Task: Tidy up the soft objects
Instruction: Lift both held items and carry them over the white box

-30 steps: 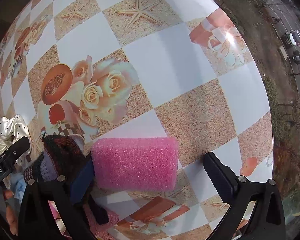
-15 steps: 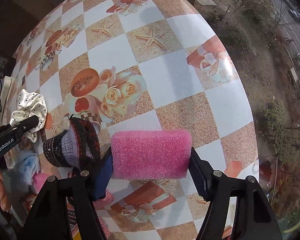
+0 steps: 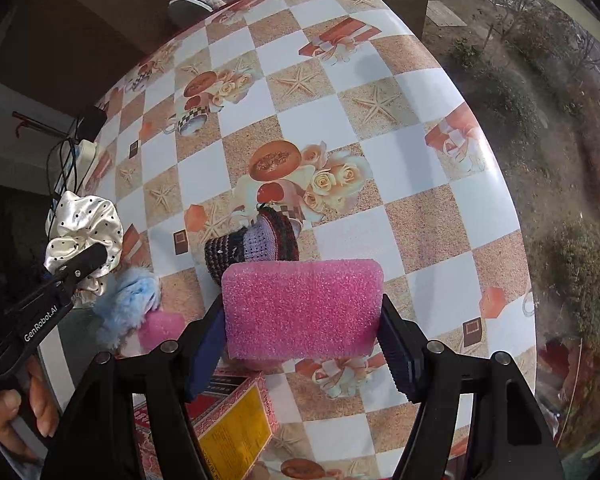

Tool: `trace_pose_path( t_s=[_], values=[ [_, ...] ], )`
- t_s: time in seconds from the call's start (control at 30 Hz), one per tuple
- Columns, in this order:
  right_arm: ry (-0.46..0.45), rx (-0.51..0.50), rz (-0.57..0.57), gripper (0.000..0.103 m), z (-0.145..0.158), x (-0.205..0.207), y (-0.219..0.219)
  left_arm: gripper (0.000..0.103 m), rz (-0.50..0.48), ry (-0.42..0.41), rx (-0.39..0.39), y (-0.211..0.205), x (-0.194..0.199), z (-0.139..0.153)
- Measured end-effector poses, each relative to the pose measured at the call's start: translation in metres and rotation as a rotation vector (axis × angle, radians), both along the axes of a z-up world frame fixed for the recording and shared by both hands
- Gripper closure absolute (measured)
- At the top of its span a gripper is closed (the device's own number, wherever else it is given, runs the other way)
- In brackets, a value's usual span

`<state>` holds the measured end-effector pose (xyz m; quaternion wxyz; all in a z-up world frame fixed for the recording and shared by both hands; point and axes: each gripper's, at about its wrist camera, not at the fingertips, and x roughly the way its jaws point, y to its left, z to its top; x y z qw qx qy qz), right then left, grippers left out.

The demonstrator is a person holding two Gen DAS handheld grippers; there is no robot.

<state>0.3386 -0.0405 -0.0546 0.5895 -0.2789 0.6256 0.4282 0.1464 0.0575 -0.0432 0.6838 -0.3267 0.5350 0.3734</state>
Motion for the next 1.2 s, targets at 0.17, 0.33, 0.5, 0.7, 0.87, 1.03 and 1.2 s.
trace_pose_path(
  t_s=[0.17,0.33,0.5,0.7,0.87,1.03,1.2],
  values=[
    [0.001,0.028,0.027,0.032,0.018,-0.022,-0.007,0.079,0.014,-0.004,0.007,-0.033,-0.031,0.017],
    [-0.007,0.058,0.049,0.032,0.038,-0.043,-0.013,0.079,0.031,0.005,0.018,-0.056,-0.059,0.03],
    [-0.023,0.087,0.08,0.032,0.059,-0.066,-0.015,0.079,0.065,-0.007,0.032,-0.074,-0.086,0.045],
    [-0.053,0.109,0.159,0.032,0.079,-0.105,-0.017,0.079,0.092,-0.022,0.045,-0.094,-0.114,0.059],
    [-0.064,0.116,0.233,0.032,0.087,-0.142,-0.022,0.079,0.116,-0.023,0.051,-0.109,-0.138,0.063],
    [-0.058,0.101,0.311,0.032,0.085,-0.179,-0.027,0.079,0.164,-0.022,0.056,-0.12,-0.165,0.065],
    [-0.051,0.075,0.394,0.032,0.079,-0.214,-0.029,0.079,0.223,-0.022,0.055,-0.127,-0.192,0.065]
  ],
)
